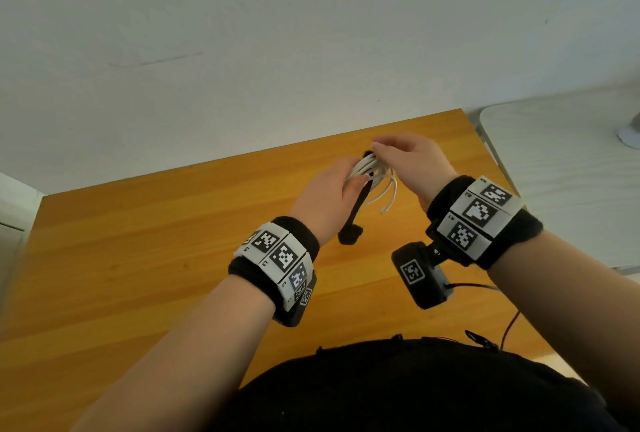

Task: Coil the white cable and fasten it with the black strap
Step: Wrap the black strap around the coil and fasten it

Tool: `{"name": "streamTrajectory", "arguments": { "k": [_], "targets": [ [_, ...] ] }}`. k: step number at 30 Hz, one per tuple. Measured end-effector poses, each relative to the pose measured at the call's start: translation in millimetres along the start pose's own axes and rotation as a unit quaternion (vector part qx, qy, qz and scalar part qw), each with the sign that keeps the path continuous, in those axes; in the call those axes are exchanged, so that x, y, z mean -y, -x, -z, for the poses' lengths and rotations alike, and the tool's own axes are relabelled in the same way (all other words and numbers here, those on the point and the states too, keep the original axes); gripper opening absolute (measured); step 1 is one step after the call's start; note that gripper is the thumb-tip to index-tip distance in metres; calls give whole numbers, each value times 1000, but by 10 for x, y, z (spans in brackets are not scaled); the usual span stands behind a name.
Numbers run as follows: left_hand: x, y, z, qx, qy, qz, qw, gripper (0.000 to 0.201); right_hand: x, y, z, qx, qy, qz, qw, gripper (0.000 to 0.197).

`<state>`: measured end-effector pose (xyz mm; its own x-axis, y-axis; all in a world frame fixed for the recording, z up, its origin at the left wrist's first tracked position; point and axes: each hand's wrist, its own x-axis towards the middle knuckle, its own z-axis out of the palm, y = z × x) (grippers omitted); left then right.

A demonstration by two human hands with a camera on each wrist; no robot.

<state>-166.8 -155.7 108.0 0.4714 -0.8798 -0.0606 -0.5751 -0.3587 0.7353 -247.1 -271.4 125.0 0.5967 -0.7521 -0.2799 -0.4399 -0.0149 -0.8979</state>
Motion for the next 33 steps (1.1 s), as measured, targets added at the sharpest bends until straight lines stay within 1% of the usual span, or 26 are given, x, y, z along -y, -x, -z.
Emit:
{"name": "streamTrajectory", "arguments": {
  "k": [2,4,5,8,11,13,16,18,20,22,23,24,25,27,28,30,32,33],
  "targets": [
    [-19,3,1,13,-17,1,1000,33,41,-42,49,50,78,-17,996,30],
    [-29,6,13,35,-39,4,999,33,54,-90,112,78,134,-34,987,42],
    [-32,9,16,51,-53,6,997,33,52,-111,139,92,156,-34,983,43],
    [-29,2,8,84,-69,19,994,31,40,-115,151,111,178,-9,978,33],
    [-2,-22,-15,87,-50,32,994,32,40,-100,109,74,108,32,991,20],
    [25,-29,-17,76,-16,46,996,32,64,-96,91,68,93,58,992,17],
    [78,-58,0,47,36,72,996,32,61,-92,85,95,119,72,986,18],
    [98,-74,4,39,71,98,992,34,32,-76,66,110,124,78,983,17],
    [111,-89,6,35,138,136,980,33,0,-44,37,112,133,97,980,15],
    [92,-97,13,30,231,189,954,28,-25,-18,15,97,138,124,978,12],
    [78,-101,18,24,259,211,942,30,-33,-13,13,92,140,135,977,11],
    [77,-104,12,10,263,223,939,35,-41,-14,10,91,139,142,976,11],
    [88,-104,4,-8,248,224,943,42,-50,-18,9,91,132,146,976,11],
    [138,-101,0,-42,211,201,956,49,-70,-18,12,69,100,139,983,10],
    [158,-104,6,-52,206,192,958,48,-91,-22,20,42,81,132,987,9],
    [179,-108,34,-58,225,192,953,41,-172,-63,53,-1,73,111,991,18],
    [185,-121,72,-61,260,200,943,34,-269,-93,75,16,117,67,991,26],
    [192,-128,88,-61,272,200,939,32,-318,-104,76,27,146,47,988,24]
  ]
}}
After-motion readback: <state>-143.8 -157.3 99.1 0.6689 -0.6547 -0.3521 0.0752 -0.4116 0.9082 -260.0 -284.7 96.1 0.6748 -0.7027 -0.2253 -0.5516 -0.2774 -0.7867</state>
